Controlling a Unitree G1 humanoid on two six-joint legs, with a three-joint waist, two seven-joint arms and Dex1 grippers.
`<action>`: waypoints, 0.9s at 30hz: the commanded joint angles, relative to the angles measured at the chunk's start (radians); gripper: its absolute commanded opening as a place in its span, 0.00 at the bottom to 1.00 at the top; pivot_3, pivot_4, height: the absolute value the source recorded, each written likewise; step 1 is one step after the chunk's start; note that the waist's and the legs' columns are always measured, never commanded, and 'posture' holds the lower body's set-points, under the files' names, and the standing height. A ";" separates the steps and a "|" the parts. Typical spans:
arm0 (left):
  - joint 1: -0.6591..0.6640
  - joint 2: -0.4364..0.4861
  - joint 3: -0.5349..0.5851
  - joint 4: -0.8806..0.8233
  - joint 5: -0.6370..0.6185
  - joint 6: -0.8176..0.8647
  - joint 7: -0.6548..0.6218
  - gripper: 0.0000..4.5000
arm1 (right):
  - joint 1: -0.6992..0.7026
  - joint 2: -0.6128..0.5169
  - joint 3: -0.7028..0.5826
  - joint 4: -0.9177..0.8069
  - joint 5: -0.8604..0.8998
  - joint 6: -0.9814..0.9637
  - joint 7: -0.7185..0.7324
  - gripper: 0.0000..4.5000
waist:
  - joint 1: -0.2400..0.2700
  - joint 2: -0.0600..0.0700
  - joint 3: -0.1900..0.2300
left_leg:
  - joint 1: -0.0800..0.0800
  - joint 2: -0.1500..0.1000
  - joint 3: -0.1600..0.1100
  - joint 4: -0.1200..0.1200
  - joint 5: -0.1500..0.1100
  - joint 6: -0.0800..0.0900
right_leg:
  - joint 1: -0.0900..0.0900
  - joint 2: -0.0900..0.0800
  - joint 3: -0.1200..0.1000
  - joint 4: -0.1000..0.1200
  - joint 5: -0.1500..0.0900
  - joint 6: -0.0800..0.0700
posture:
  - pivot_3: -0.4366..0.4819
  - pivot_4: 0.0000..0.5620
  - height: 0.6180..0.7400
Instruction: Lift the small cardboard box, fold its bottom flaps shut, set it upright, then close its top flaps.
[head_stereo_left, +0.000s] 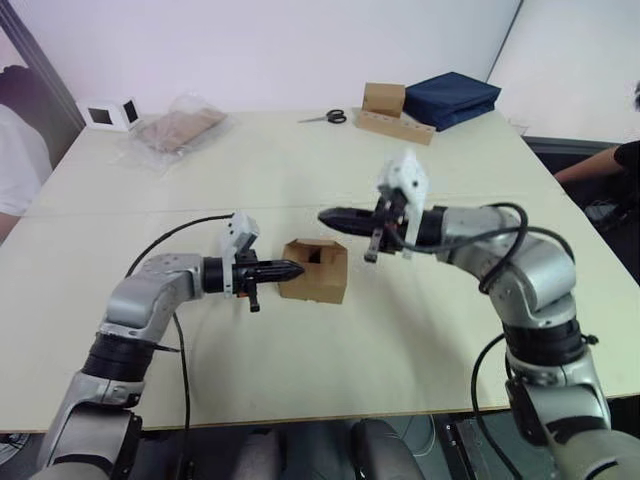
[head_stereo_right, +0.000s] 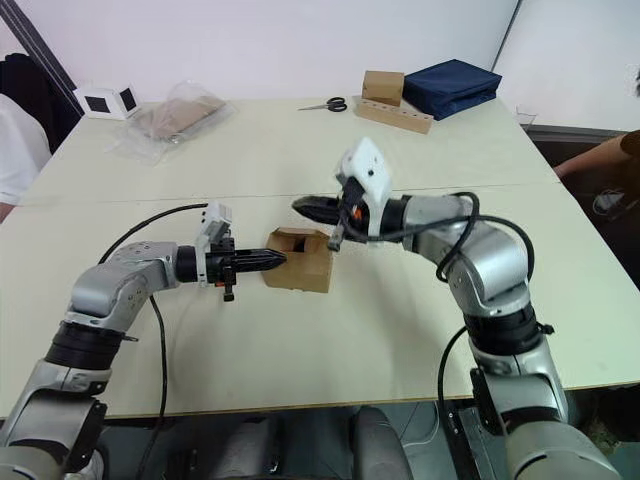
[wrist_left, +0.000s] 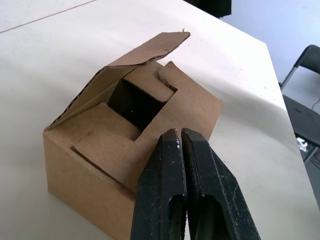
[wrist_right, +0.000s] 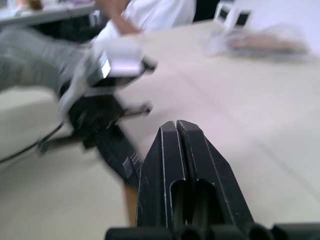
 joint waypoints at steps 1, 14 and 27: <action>0.000 -0.003 0.011 -0.005 0.002 0.005 0.007 0.02 | -0.020 0.045 0.059 0.114 -0.064 -0.086 -0.006 0.00 | -0.002 0.000 0.000 | 0.000 0.000 0.000 0.000 0.000 0.000 | 0.000 0.000 0.000 0.000 0.000 0.000 | 0.48 0.27 1.00; 0.036 0.010 0.043 -0.081 -0.031 0.040 0.038 0.02 | 0.086 0.074 0.193 0.188 -0.163 -0.144 0.053 0.00 | -0.003 0.000 0.000 | 0.000 0.000 0.000 0.000 0.000 0.000 | -0.001 0.000 0.000 0.000 0.000 0.000 | 0.48 0.27 1.00; -0.103 0.043 0.106 -0.006 -0.081 0.076 -0.005 0.02 | 0.155 0.078 0.197 0.169 -0.215 -0.153 0.020 0.00 | -0.002 0.000 0.000 | 0.000 0.000 0.000 0.000 0.000 0.000 | 0.000 0.000 0.000 0.000 0.000 0.000 | 0.48 0.27 1.00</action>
